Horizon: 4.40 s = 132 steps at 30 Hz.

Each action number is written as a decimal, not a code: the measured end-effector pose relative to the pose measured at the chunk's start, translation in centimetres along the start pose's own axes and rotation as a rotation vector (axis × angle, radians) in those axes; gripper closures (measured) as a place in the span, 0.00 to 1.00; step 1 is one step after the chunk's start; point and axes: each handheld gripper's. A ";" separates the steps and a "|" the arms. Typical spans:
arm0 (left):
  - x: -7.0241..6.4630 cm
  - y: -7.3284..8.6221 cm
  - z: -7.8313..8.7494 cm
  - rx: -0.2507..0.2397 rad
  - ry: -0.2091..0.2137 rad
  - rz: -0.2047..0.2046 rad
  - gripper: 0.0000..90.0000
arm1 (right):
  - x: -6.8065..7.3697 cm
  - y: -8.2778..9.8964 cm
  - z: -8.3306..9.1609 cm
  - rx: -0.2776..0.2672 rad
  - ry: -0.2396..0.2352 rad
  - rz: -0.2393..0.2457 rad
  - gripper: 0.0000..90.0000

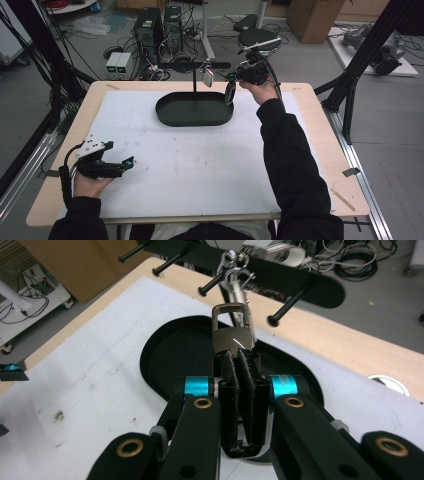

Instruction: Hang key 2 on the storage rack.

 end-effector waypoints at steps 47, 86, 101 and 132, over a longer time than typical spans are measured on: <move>0.1 0.0 0.1 -0.003 -0.004 -0.001 0.04 | -2.0 0.5 -3.3 0.009 0.082 -0.032 0.97; 0.0 0.0 0.2 -0.006 -0.006 -0.001 0.03 | -5.2 2.1 -3.9 -0.028 0.056 -0.146 0.09; 0.0 0.0 0.3 -0.012 -0.007 0.002 0.04 | -2.5 3.2 -0.7 -0.033 0.116 -0.021 0.01; -0.2 0.0 0.4 -0.005 -0.006 0.008 0.04 | -1.2 10.9 4.1 -0.032 0.159 0.077 0.01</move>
Point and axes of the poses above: each handheld gripper's, and its own axes: z roughly backward along the jaws, y roughly out of its underside, x roughly to its left, and after that the axes turned 6 degrees about -z, right-handed
